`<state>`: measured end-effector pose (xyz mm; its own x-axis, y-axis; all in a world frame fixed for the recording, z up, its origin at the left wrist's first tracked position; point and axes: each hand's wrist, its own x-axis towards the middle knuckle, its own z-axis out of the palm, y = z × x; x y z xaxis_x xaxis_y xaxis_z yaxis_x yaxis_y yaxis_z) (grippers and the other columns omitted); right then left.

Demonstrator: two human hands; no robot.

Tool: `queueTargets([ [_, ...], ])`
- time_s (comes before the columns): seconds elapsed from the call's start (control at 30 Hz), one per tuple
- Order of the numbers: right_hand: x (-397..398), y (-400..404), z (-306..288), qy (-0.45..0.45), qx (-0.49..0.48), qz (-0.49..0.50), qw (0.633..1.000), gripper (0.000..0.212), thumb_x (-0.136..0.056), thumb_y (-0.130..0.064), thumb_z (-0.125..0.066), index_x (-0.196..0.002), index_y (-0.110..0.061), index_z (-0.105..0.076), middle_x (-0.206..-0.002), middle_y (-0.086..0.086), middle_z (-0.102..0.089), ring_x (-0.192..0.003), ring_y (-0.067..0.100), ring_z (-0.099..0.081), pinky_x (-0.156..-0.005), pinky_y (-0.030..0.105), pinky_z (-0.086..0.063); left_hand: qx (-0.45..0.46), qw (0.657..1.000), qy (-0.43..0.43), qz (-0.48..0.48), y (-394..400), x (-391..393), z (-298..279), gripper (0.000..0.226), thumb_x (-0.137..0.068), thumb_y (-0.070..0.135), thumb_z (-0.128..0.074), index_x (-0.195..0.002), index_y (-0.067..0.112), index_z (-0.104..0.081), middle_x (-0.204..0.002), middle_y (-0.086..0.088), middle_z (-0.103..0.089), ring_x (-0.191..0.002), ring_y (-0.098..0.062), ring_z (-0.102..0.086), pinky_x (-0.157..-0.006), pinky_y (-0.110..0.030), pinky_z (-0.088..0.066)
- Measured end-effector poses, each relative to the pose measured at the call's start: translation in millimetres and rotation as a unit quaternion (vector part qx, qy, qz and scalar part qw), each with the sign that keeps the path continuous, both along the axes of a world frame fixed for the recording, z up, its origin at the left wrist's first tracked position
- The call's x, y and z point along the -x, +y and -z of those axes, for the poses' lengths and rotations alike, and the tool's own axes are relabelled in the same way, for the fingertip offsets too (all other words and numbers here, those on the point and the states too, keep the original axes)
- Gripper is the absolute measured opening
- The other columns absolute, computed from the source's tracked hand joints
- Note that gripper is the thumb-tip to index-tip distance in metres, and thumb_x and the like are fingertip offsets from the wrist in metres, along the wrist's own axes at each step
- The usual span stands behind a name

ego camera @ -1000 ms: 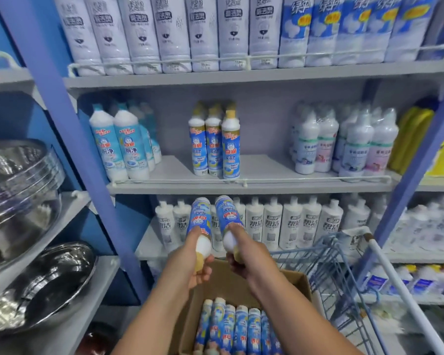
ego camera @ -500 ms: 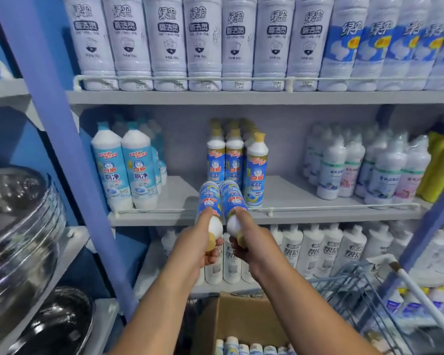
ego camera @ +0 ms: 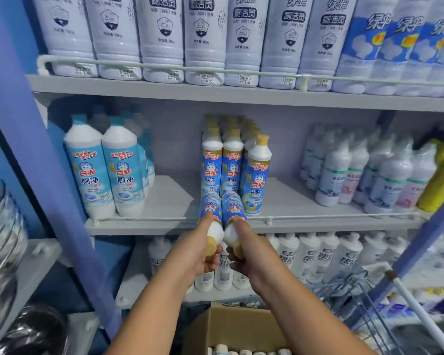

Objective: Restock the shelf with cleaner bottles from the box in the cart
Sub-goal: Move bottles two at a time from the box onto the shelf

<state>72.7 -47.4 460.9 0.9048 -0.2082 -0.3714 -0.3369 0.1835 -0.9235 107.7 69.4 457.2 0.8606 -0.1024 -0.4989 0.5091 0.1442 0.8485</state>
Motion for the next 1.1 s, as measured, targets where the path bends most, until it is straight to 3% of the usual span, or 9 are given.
queueTargets([
  [0.13,7,-6,0,-0.054,0.034,-0.048,0.997,0.054,-0.082,-0.040,-0.070,-0.126,-0.019,-0.049,-0.094,0.005,-0.068,-0.074,0.019,-0.064,-0.066,0.032,-0.056,0.011,0.999,-0.031,0.027,4,4,-1,0.062,-0.093,0.059,-0.053,-0.124,0.006,-0.053,-0.062,-0.012,-0.062,-0.040,-0.022,-0.051,-0.042,-0.025,-0.045],
  [0.2,14,-11,3,-0.088,0.081,-0.087,0.989,0.064,-0.076,-0.032,-0.078,-0.128,-0.035,-0.041,-0.103,-0.002,-0.071,-0.085,0.015,-0.071,-0.071,0.030,-0.059,0.015,0.996,-0.080,0.028,6,10,0,0.055,-0.093,0.050,-0.059,-0.141,0.028,-0.040,-0.074,-0.014,-0.069,-0.050,-0.024,-0.059,-0.048,-0.030,-0.050],
  [0.33,21,-24,8,-0.149,0.131,-0.128,0.972,0.075,-0.080,-0.017,-0.080,-0.131,-0.042,-0.032,-0.104,-0.002,-0.072,-0.083,0.002,-0.070,-0.069,0.019,-0.056,-0.004,0.982,-0.181,0.045,14,27,4,0.081,-0.080,0.017,-0.079,-0.136,0.054,-0.034,-0.102,-0.013,-0.073,-0.073,-0.024,-0.068,-0.070,-0.038,-0.057],
  [0.43,16,-32,7,-0.186,0.244,-0.114,0.945,0.064,-0.082,-0.023,-0.077,-0.129,-0.038,-0.037,-0.091,-0.002,-0.071,-0.066,0.000,-0.062,-0.060,0.019,-0.050,-0.059,0.967,-0.245,0.049,18,25,4,0.080,-0.080,0.007,-0.077,-0.139,0.048,-0.041,-0.088,-0.013,-0.072,-0.066,-0.024,-0.063,-0.065,-0.038,-0.057],
  [0.63,7,-50,-24,-0.248,0.573,-0.057,0.779,0.054,-0.073,-0.065,-0.070,-0.119,-0.049,-0.048,-0.081,-0.018,-0.063,-0.071,0.002,-0.057,-0.059,0.024,-0.044,-0.225,0.910,-0.347,0.031,26,11,-15,0.053,-0.081,0.024,-0.080,-0.121,0.050,-0.059,-0.082,0.016,-0.073,-0.066,0.001,-0.064,-0.061,-0.022,-0.047],
  [0.77,-15,-55,-41,-0.348,0.612,-0.035,0.709,0.033,-0.076,-0.055,-0.073,-0.101,-0.037,-0.062,-0.096,-0.015,-0.055,-0.075,0.005,-0.053,-0.056,0.025,-0.039,-0.305,0.869,-0.389,0.012,26,3,-38,0.039,-0.073,0.036,-0.086,-0.106,0.044,-0.068,-0.062,0.028,-0.063,-0.058,0.008,-0.056,-0.058,-0.010,-0.040],
  [0.9,-41,-58,-74,-0.377,0.651,-0.043,0.658,0.033,-0.075,-0.047,-0.076,-0.102,-0.030,-0.067,-0.095,-0.011,-0.064,-0.092,0.016,-0.057,-0.065,0.031,-0.046,-0.397,0.828,-0.395,-0.018,26,-18,-61,0.034,-0.065,0.060,-0.082,-0.087,0.037,-0.069,-0.059,0.019,-0.058,-0.055,0.001,-0.051,-0.054,-0.024,-0.034],
  [1.0,-63,-56,-102,-0.366,0.680,-0.056,0.633,0.038,-0.078,-0.049,-0.073,-0.111,-0.031,-0.064,-0.096,-0.012,-0.067,-0.097,0.016,-0.056,-0.072,0.034,-0.049,-0.498,0.766,-0.406,-0.016,25,-44,-80,0.047,-0.066,0.071,-0.073,-0.064,0.030,-0.052,-0.071,0.008,-0.049,-0.062,-0.009,-0.048,-0.053,-0.029,-0.030],
  [1.1,-87,-55,-121,-0.337,0.710,-0.064,0.615,0.033,-0.081,-0.049,-0.069,-0.106,-0.029,-0.066,-0.093,-0.007,-0.068,-0.098,0.019,-0.056,-0.070,0.033,-0.046,-0.466,0.769,-0.437,-0.011,19,-70,-91,0.038,-0.071,0.064,-0.075,-0.082,0.031,-0.059,-0.093,0.010,-0.052,-0.078,-0.011,-0.053,-0.063,-0.029,-0.038],
])
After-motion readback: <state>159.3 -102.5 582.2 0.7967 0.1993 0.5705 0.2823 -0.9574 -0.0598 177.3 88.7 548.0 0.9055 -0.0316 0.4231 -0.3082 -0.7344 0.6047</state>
